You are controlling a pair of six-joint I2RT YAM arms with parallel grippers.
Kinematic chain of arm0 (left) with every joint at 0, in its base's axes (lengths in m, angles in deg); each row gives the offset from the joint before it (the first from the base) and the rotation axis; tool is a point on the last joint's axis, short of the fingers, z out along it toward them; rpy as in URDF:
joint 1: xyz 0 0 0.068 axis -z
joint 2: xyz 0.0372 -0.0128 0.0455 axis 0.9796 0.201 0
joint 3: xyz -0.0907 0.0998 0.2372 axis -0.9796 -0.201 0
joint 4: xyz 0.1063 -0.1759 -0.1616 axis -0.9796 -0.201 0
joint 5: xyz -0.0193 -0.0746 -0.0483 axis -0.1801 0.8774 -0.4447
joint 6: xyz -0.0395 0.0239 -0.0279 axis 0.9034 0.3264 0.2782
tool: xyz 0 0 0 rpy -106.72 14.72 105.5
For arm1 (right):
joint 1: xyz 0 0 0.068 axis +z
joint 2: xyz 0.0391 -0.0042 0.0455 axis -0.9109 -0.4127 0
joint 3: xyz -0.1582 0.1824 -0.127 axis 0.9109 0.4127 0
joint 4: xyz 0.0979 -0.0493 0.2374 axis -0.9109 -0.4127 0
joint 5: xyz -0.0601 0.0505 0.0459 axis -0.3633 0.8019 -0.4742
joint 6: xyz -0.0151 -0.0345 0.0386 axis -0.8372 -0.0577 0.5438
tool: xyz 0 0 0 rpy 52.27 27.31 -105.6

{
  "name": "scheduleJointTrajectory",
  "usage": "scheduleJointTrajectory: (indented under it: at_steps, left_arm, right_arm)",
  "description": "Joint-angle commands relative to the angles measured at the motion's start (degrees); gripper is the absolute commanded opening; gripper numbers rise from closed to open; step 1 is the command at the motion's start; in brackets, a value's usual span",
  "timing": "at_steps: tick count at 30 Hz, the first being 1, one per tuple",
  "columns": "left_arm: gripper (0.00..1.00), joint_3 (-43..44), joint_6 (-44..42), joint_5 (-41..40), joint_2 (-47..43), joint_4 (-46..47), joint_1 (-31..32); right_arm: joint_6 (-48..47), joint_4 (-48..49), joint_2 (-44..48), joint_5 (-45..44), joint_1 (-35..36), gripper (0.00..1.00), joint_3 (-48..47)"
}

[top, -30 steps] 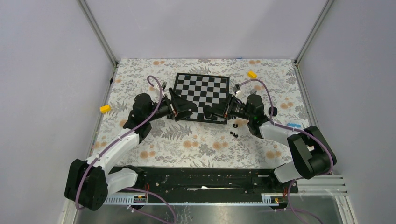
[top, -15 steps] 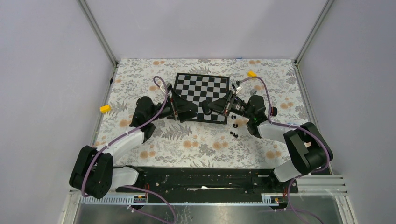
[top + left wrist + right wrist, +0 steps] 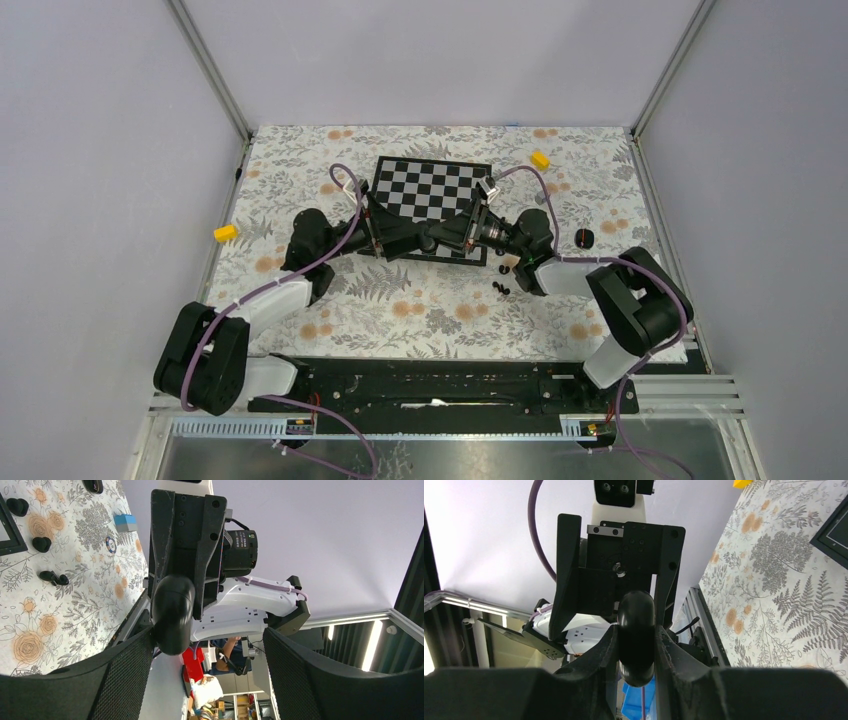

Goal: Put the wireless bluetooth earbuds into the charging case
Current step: Pass from the right arm to the left

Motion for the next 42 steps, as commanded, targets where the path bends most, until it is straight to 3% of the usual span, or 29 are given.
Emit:
scheduleJointTrajectory:
  at_steps: [1, 8, 13, 18, 23, 26, 29, 33, 36, 38, 42]
  left_arm:
    - [0.78, -0.6, -1.5, -0.5, -0.6, 4.3, 0.2]
    - [0.48, 0.2, -4.8, -1.5, -2.1, -0.5, 0.1]
    - [0.44, 0.3, -5.6, -1.8, -2.0, -1.7, 0.2]
    - [0.50, 0.5, -5.9, -1.7, -1.3, -1.8, 0.2]
    - [0.35, 0.7, -6.0, -2.1, -1.1, -1.7, 0.2]
    - [0.31, 0.9, -6.0, -2.1, -1.0, -1.7, 0.2]
    - [0.31, 1.1, -6.0, -2.4, -1.0, -1.7, 0.2]
    - [0.40, 1.1, -5.7, -2.4, -0.7, -1.0, 0.2]
    - [0.39, 0.8, -5.6, -2.8, -0.6, -0.7, 0.2]
    - [0.35, 0.8, -5.4, -2.9, -0.6, -0.3, 0.3]
    - [0.17, 0.7, -5.1, -3.0, -0.7, 0.0, 0.2]
  right_arm:
    - [4.9, 9.6, -1.8, 0.3, 0.7, 0.00, -1.7]
    - [7.0, 12.4, -3.0, -0.2, 0.7, 0.00, -1.2]
    - [6.4, 11.3, -2.6, 0.3, 0.8, 0.00, -1.1]
    - [5.7, 10.0, -1.7, 0.3, 0.9, 0.00, -0.9]
    - [5.6, 9.4, -1.5, 0.4, 1.1, 0.00, -1.2]
    - [5.3, 8.8, -1.6, 0.6, 1.3, 0.00, -1.3]
    - [5.4, 8.9, -2.0, 0.7, 1.7, 0.00, -1.5]
    - [5.6, 9.1, -2.6, 0.6, 2.2, 0.00, -1.6]
    - [5.8, 9.4, -2.9, 0.5, 2.4, 0.00, -1.8]
    - [5.9, 9.6, -3.0, 0.5, 2.4, 0.00, -1.9]
    - [6.0, 9.7, -3.2, 0.5, 2.4, 0.00, -1.7]
